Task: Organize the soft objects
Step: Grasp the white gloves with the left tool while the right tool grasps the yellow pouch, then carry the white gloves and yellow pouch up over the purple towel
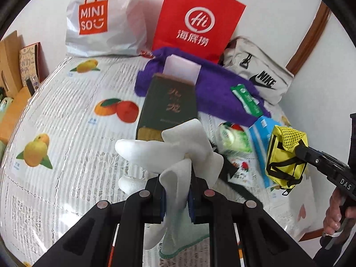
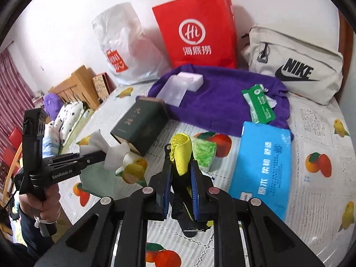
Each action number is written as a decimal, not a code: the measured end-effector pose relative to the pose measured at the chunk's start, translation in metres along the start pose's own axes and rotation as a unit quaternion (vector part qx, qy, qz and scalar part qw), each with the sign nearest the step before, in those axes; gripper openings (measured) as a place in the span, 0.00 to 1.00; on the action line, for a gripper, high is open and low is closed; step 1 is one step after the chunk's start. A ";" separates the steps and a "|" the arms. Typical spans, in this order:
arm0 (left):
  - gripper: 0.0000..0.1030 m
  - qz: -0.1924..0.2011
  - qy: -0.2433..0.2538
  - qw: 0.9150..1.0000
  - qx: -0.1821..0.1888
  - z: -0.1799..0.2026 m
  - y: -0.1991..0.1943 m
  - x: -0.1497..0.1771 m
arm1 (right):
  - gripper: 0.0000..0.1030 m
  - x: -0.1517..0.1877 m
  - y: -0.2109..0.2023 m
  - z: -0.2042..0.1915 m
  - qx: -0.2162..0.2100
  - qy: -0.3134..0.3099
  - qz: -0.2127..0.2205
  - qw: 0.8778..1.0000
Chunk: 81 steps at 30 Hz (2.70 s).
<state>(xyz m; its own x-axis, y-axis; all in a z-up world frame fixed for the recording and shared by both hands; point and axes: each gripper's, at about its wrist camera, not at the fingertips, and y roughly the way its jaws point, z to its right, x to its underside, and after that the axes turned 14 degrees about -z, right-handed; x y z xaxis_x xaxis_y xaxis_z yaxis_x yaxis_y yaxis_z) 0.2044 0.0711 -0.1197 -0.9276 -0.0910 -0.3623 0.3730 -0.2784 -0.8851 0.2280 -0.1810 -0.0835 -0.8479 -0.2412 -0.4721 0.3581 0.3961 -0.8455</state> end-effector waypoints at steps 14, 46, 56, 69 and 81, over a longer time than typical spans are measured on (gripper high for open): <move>0.14 0.028 0.017 0.999 0.000 0.021 -0.029 -0.022 | 0.15 -0.005 -0.038 0.009 0.017 0.003 0.037 0.999; 0.14 0.014 0.025 0.999 -0.020 0.024 -0.017 -0.084 | 0.15 -0.013 -0.049 0.083 0.061 0.076 0.041 0.994; 0.14 0.009 0.027 0.999 -0.015 0.026 0.001 -0.109 | 0.15 -0.038 -0.035 0.099 0.062 0.075 0.035 0.995; 0.14 0.014 0.012 1.000 -0.002 0.025 0.019 -0.147 | 0.15 -0.086 -0.008 0.108 0.064 0.053 0.051 0.995; 0.14 0.010 0.006 1.000 0.021 0.028 0.037 -0.190 | 0.15 -0.129 0.028 0.110 0.075 0.024 0.046 0.996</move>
<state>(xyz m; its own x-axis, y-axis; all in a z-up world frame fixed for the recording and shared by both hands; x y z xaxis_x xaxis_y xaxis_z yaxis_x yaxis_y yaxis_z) 0.3939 0.0519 -0.0751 -0.9193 -0.0856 -0.3842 0.3907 -0.3167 -0.8643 0.3903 -0.2360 -0.0731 -0.8250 -0.1665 -0.5400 0.4867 0.2762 -0.8287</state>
